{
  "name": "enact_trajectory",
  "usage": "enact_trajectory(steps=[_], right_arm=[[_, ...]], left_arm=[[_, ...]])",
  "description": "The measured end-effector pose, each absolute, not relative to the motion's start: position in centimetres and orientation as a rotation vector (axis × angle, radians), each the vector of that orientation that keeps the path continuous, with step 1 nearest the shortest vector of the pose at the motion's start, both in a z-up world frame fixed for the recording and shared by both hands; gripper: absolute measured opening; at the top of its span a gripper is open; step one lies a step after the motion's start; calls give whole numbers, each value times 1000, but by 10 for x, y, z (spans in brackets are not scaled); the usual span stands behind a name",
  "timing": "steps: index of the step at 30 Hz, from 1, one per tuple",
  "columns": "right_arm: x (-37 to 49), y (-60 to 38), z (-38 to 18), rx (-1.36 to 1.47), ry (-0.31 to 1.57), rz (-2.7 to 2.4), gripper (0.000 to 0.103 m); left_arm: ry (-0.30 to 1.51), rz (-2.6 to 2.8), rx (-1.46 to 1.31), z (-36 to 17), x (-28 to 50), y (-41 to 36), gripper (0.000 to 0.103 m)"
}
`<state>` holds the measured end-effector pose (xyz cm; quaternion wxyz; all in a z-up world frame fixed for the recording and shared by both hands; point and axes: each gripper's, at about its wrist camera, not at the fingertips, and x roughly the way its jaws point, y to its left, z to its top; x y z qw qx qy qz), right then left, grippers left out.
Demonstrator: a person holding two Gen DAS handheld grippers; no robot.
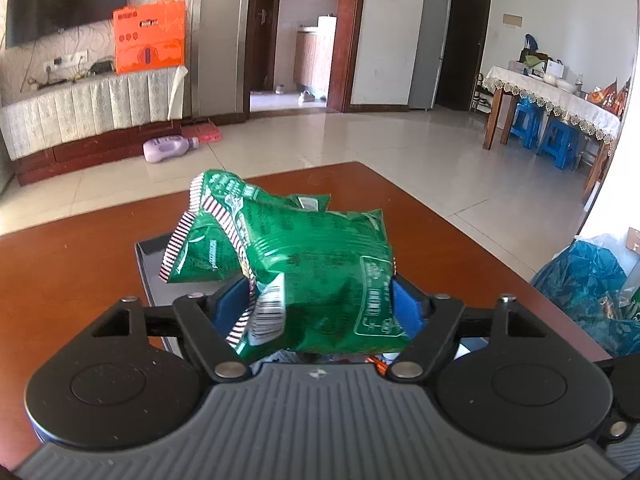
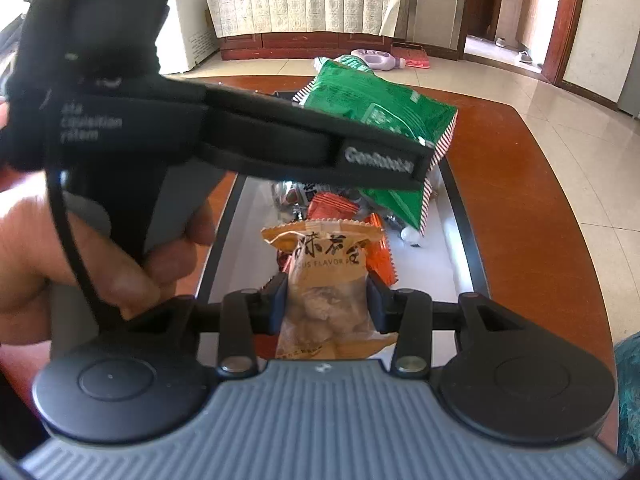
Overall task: Organize snacks
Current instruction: 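Open both tools to drop the green chip bag and peanut bag into the tray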
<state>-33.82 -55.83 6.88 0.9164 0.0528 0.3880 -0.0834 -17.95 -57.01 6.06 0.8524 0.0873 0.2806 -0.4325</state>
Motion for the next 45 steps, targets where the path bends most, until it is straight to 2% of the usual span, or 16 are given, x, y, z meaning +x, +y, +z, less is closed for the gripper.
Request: enact_trajectory(steps=[6, 9, 13, 34, 45], right_arm=[[-332, -555, 66, 104, 801, -167, 44], [-334, -554, 64, 110, 796, -170, 44], [-337, -552, 62, 101, 793, -176, 44], [-333, -567, 58, 120, 782, -181, 44], [-321, -559, 58, 70, 858, -155, 48]], left_arm=[[586, -874, 171, 63, -173, -560, 98], [596, -857, 209, 65, -176, -556, 102], [583, -833, 283, 63, -189, -552, 103], [643, -797, 261, 53, -184, -533, 103], [654, -780, 299, 47, -199, -519, 103]])
